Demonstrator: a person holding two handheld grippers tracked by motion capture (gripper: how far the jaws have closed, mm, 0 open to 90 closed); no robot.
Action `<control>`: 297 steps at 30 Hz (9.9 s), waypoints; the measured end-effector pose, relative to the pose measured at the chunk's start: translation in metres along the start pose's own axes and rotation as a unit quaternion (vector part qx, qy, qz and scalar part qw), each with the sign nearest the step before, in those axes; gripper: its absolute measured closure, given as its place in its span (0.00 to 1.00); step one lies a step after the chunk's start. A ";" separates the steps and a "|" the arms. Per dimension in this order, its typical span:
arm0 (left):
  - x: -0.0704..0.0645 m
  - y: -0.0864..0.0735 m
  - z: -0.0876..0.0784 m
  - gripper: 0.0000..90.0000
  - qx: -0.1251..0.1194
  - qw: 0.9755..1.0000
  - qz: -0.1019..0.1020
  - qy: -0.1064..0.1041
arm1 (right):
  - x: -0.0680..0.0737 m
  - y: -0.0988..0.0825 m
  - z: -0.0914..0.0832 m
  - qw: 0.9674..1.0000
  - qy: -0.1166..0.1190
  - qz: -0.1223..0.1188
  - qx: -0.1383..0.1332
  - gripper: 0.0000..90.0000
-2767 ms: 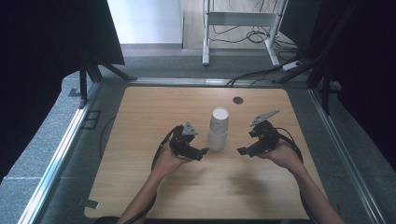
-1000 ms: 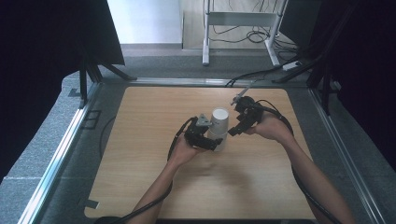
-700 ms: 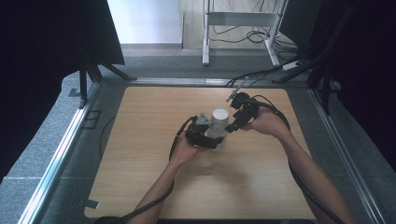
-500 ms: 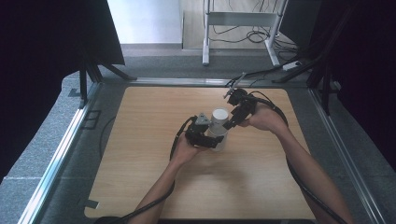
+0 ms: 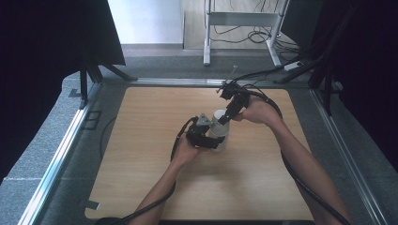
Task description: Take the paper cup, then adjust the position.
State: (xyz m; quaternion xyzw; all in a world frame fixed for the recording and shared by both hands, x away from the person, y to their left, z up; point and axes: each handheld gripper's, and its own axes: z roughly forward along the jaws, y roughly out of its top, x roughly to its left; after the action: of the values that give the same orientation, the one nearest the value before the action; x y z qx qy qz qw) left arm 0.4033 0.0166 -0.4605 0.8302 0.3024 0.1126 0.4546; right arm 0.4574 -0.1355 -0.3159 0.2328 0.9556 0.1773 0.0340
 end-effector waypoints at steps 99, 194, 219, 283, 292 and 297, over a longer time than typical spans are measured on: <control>-0.013 -0.019 -0.058 0.00 0.043 0.998 0.034 -0.039 | 0.049 -0.050 -0.090 0.998 -0.033 -0.055 -0.021 0.41; -0.033 -0.057 -0.081 0.02 0.066 0.979 0.130 -0.140 | 0.085 -0.168 0.051 0.963 0.050 -0.067 -0.257 0.41; -0.048 -0.057 -0.072 0.03 0.081 0.970 0.169 -0.155 | 0.093 -0.166 0.062 0.948 0.101 -0.083 -0.288 0.41; -0.056 -0.047 -0.067 0.40 0.135 0.957 0.220 -0.134 | 0.097 -0.154 0.056 0.961 0.088 -0.094 -0.243 0.22; -0.063 -0.036 -0.065 0.40 0.178 0.944 0.252 -0.115 | 0.100 -0.147 0.055 0.974 0.079 -0.106 -0.182 0.20; -0.070 -0.029 -0.063 0.40 0.204 0.934 0.273 -0.106 | 0.104 -0.137 0.059 0.982 0.070 -0.120 -0.126 0.18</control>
State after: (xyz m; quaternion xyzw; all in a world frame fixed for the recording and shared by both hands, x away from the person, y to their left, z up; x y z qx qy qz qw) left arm 0.3072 0.0294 -0.4427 0.9626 0.0305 0.0797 0.2570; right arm 0.3142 -0.1827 -0.4184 0.0974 0.9465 0.3072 0.0173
